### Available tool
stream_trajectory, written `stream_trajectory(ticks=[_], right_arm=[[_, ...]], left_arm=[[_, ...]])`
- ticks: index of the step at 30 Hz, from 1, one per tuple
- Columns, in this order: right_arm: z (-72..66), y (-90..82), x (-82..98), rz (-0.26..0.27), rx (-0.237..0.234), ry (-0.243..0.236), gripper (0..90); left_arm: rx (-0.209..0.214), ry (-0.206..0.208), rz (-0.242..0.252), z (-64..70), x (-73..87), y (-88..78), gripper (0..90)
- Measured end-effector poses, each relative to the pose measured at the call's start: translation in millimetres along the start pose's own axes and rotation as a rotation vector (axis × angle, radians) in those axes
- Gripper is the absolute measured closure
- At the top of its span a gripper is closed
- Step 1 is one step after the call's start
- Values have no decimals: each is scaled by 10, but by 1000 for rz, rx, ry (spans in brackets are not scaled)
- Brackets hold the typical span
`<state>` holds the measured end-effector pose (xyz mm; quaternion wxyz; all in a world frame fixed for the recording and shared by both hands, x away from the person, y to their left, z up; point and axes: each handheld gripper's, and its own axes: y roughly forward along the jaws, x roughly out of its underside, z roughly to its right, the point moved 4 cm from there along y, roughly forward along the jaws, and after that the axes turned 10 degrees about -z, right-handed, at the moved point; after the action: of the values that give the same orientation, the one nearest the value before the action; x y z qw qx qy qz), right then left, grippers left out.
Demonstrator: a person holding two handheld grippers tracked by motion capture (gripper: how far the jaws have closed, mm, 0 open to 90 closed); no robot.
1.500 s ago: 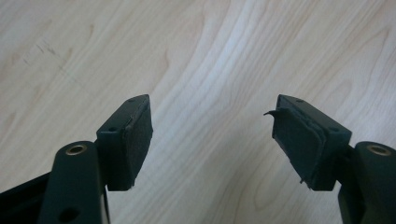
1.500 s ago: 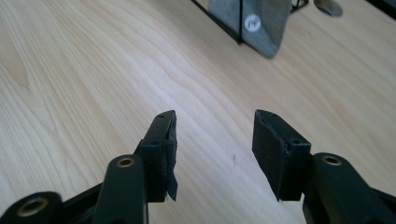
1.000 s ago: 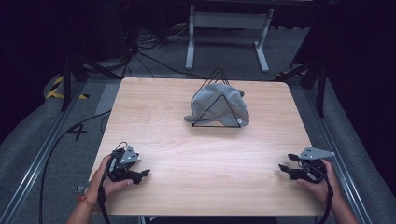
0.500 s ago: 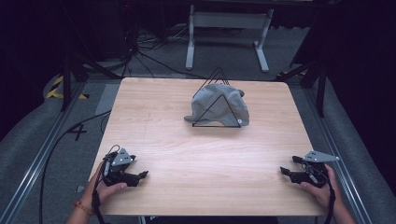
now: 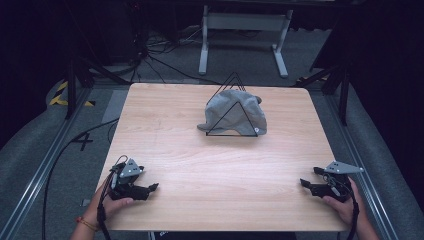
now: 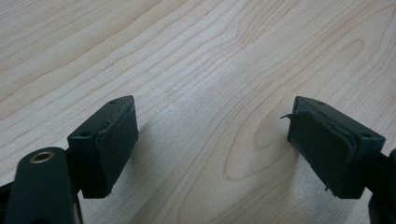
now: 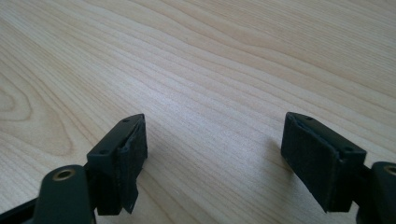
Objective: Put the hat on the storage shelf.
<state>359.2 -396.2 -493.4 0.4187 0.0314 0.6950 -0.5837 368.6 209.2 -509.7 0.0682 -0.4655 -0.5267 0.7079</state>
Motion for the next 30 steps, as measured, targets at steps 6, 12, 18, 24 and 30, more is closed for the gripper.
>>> stream_trajectory(ticks=[6, 12, 18, 24, 30], right_arm=[[0, 0, 0, 0, -1, 0, 229], [0, 0, 0, 0, 0, 0, 229], [1, 0, 0, -1, 1, 1, 226], [1, 1, 0, -1, 1, 1, 225], [1, 1, 0, -1, 1, 1, 224]], left_arm=[[5, -1, -11, 0, 2, -6, 163], [5, -2, -9, 1, 2, -5, 163], [5, -2, -10, 1, 1, -5, 163], [5, -2, -9, 0, 2, -5, 163], [4, -1, -9, 0, 2, -5, 163]])
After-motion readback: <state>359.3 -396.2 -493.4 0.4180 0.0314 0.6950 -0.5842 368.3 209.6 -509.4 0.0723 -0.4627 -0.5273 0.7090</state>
